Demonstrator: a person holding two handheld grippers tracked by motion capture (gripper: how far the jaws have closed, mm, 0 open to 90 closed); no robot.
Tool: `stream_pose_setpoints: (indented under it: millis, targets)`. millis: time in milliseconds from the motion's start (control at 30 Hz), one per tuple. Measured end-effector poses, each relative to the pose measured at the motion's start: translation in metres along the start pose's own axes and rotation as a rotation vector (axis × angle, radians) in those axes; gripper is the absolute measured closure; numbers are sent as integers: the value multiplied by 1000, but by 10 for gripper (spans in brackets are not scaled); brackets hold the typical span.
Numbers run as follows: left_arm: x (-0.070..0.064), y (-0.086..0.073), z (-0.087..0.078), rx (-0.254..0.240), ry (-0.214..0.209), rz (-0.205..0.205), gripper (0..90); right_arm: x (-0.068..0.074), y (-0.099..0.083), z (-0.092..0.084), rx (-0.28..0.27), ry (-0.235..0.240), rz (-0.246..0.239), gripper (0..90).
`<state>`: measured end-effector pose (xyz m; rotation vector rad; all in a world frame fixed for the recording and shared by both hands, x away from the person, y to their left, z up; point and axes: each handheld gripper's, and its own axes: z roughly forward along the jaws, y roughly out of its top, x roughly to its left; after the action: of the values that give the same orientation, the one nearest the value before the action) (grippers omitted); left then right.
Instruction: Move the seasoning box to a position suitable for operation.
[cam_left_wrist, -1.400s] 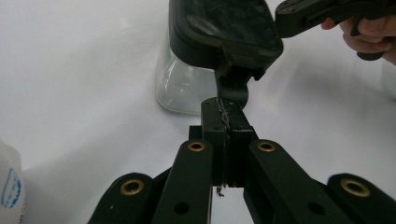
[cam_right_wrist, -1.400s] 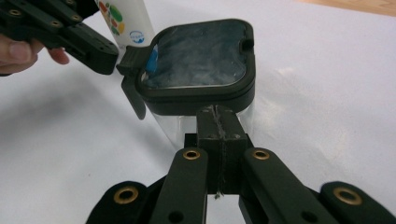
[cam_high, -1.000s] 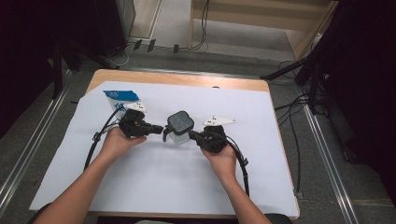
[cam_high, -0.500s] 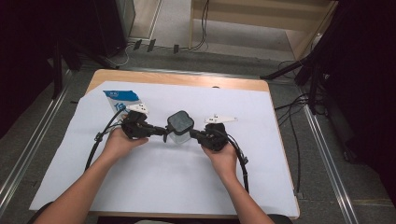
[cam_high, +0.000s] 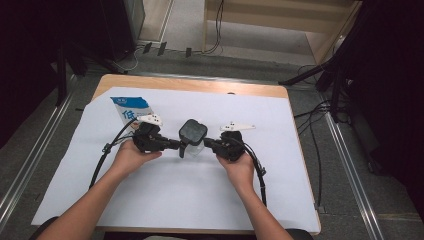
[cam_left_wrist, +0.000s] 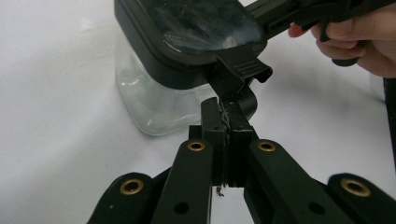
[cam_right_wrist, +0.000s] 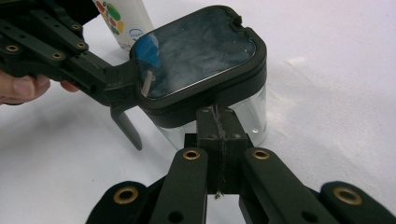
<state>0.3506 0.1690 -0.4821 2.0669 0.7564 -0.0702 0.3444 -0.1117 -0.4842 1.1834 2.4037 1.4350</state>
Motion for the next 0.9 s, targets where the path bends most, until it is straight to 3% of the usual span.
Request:
stream_pose_setpoints:
  millis: [367, 733, 833, 900]
  targets:
    - [-12, -1, 4, -6, -35, 10, 900, -4, 1, 0, -2, 0, 20, 900]
    - [-25, 1, 12, 11, -30, 43, 900, -6, 5, 4, 18, -9, 9, 900]
    - [-31, 3, 15, 9, -8, 68, 900, -8, 8, 8, 13, -7, 12, 900]
    - [-33, 3, 17, 3, -6, 62, 900, -9, 10, 10, 16, -3, 12, 900]
